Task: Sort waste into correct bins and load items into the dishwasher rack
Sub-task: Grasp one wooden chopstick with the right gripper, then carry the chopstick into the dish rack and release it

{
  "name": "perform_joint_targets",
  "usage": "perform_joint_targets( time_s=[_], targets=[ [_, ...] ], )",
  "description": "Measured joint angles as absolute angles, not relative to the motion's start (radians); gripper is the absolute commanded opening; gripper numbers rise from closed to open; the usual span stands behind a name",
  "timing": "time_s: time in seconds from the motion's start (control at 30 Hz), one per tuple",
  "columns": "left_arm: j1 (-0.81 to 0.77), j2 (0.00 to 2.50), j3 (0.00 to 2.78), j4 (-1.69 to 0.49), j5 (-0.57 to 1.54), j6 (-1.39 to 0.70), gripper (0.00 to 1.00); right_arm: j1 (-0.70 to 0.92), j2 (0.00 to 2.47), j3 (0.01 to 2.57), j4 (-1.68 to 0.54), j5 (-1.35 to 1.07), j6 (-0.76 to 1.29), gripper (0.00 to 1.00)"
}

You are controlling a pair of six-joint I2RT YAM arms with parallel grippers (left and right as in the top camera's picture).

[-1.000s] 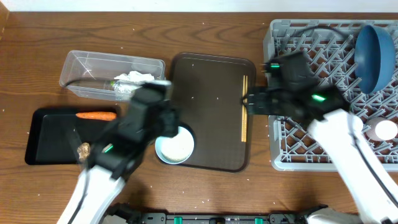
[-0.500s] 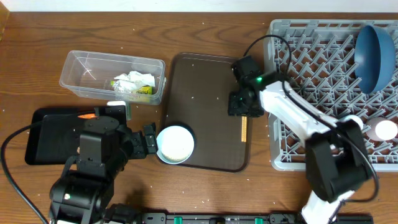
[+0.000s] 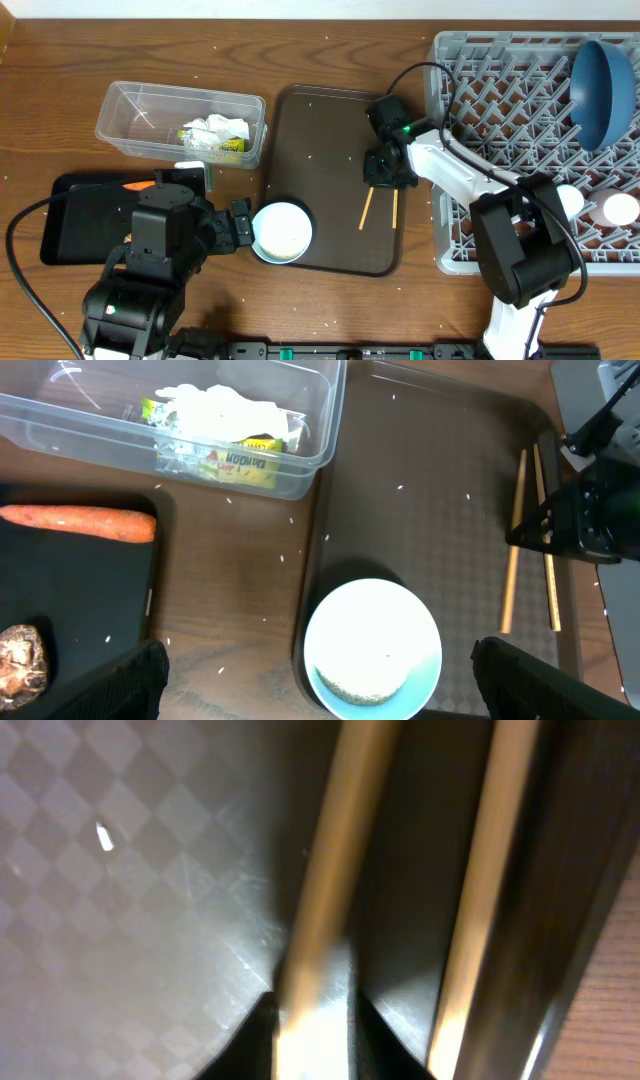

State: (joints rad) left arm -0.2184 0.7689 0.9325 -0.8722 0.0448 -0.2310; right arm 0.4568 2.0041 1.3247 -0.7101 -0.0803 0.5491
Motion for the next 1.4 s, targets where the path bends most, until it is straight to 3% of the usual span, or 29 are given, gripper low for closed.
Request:
perform_joint_targets(
  time_s=[0.47,0.67,0.87,1.07,1.23,1.4],
  targets=[
    [-0.218,0.769,0.933,-0.872,0.045,-0.231,0.98,0.476,1.986,1.324,-0.693,-0.102,0.480,0.01],
    [-0.218,0.770,0.933,-0.873,0.045,-0.231,0.98,0.460,1.753,1.320,-0.802,-0.163,0.373,0.01],
    [-0.218,0.770,0.933,-0.874,0.045,-0.231,0.98,0.289,1.455,1.324,-0.866,-0.168,0.263,0.01],
    [-0.218,0.770,0.933,-0.874,0.045,-0.231,0.98,0.115,1.391,1.325,-0.917,-0.202,0.185,0.01],
    [-0.218,0.771,0.933,-0.874,0.045,-0.231,0.98,0.191,1.464,1.325,-0.927,-0.294,0.166,0.24],
    [-0.218,0.770,0.933,-0.875,0.045,-0.231,0.98,0.408,1.596,1.325,-0.899,-0.234,0.250,0.46]
  ],
)
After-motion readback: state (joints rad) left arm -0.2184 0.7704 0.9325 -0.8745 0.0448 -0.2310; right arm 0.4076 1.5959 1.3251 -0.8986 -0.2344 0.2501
